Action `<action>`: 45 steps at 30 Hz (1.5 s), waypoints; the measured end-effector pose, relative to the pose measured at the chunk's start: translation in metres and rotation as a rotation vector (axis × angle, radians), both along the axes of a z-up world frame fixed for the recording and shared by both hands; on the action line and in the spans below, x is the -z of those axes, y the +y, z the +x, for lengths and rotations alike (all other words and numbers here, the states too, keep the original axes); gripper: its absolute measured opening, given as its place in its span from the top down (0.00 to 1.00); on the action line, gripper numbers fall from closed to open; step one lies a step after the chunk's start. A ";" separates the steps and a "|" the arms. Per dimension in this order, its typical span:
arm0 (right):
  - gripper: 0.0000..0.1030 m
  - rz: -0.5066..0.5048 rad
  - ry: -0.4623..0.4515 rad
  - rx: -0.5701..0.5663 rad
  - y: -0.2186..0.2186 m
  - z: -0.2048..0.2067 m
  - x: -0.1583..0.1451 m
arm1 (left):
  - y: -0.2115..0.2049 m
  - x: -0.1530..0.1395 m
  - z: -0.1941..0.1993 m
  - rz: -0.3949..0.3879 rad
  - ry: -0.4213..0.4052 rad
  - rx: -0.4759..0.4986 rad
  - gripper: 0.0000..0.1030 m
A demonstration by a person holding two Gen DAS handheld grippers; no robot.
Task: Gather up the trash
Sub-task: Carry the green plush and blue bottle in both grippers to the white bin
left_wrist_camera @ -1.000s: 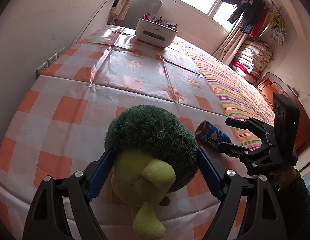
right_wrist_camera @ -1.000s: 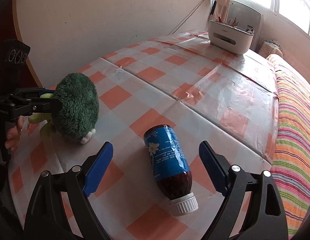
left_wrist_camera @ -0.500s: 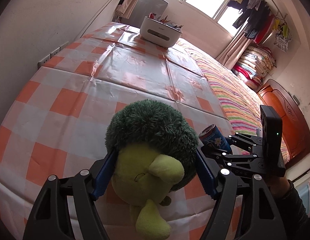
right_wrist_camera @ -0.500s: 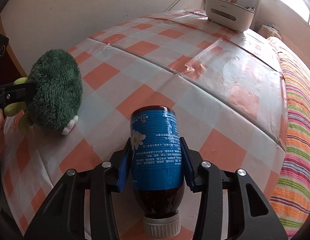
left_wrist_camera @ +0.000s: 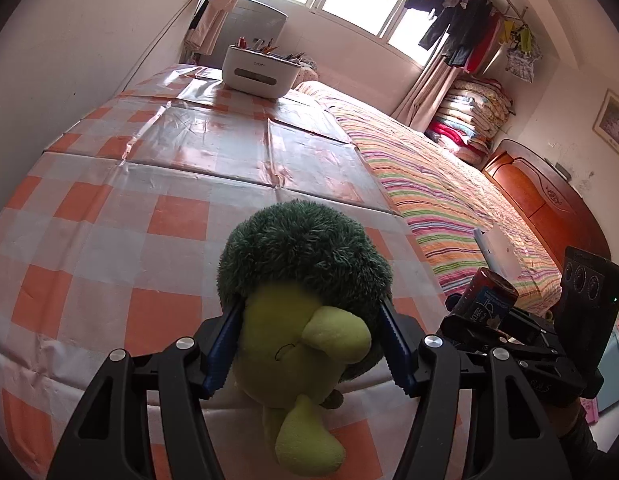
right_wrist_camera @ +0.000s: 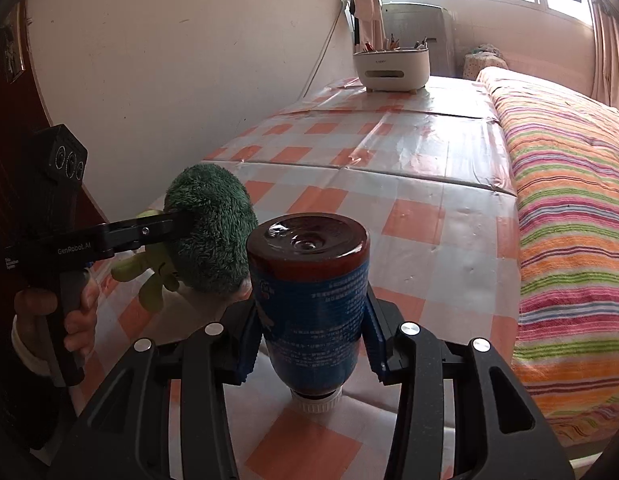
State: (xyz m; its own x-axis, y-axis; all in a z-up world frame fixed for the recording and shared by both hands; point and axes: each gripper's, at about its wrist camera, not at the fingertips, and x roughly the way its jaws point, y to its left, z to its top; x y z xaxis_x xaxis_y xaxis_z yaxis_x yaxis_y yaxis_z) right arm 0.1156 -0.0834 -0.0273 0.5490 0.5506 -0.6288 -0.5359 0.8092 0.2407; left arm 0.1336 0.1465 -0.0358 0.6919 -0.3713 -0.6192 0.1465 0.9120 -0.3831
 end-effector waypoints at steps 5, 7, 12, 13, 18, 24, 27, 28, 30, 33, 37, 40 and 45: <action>0.59 0.036 -0.019 0.051 -0.026 -0.021 -0.006 | -0.028 -0.006 -0.014 -0.004 -0.031 0.050 0.41; 0.59 0.043 -0.026 0.066 -0.036 -0.027 -0.008 | -0.036 -0.008 -0.019 -0.010 -0.035 0.065 0.41; 0.59 0.049 -0.057 0.090 -0.051 -0.041 -0.013 | -0.053 -0.013 -0.029 -0.025 -0.056 0.087 0.41; 0.59 0.050 -0.058 0.092 -0.054 -0.043 -0.014 | -0.055 -0.014 -0.030 -0.029 -0.062 0.090 0.41; 0.59 0.057 -0.069 0.134 -0.071 -0.049 -0.017 | -0.072 -0.019 -0.033 -0.036 -0.078 0.126 0.41; 0.59 0.064 -0.091 0.177 -0.089 -0.060 -0.024 | -0.092 -0.023 -0.037 -0.037 -0.090 0.166 0.41; 0.59 0.074 -0.096 0.202 -0.100 -0.064 -0.027 | -0.102 -0.026 -0.041 -0.033 -0.098 0.187 0.41; 0.59 0.076 -0.097 0.208 -0.103 -0.066 -0.028 | -0.104 -0.027 -0.041 -0.033 -0.100 0.194 0.41; 0.59 0.079 -0.106 0.227 -0.109 -0.069 -0.030 | -0.110 -0.028 -0.043 -0.030 -0.102 0.207 0.41; 0.59 0.089 -0.109 0.247 -0.117 -0.070 -0.031 | -0.118 -0.029 -0.047 -0.030 -0.108 0.224 0.41; 0.59 0.088 -0.121 0.271 -0.127 -0.076 -0.032 | -0.130 -0.031 -0.052 -0.025 -0.113 0.248 0.41; 0.59 0.080 -0.137 0.291 -0.132 -0.081 -0.035 | -0.139 -0.031 -0.055 -0.022 -0.118 0.264 0.41; 0.59 0.078 -0.152 0.329 -0.146 -0.093 -0.034 | -0.152 -0.033 -0.059 -0.022 -0.119 0.298 0.40</action>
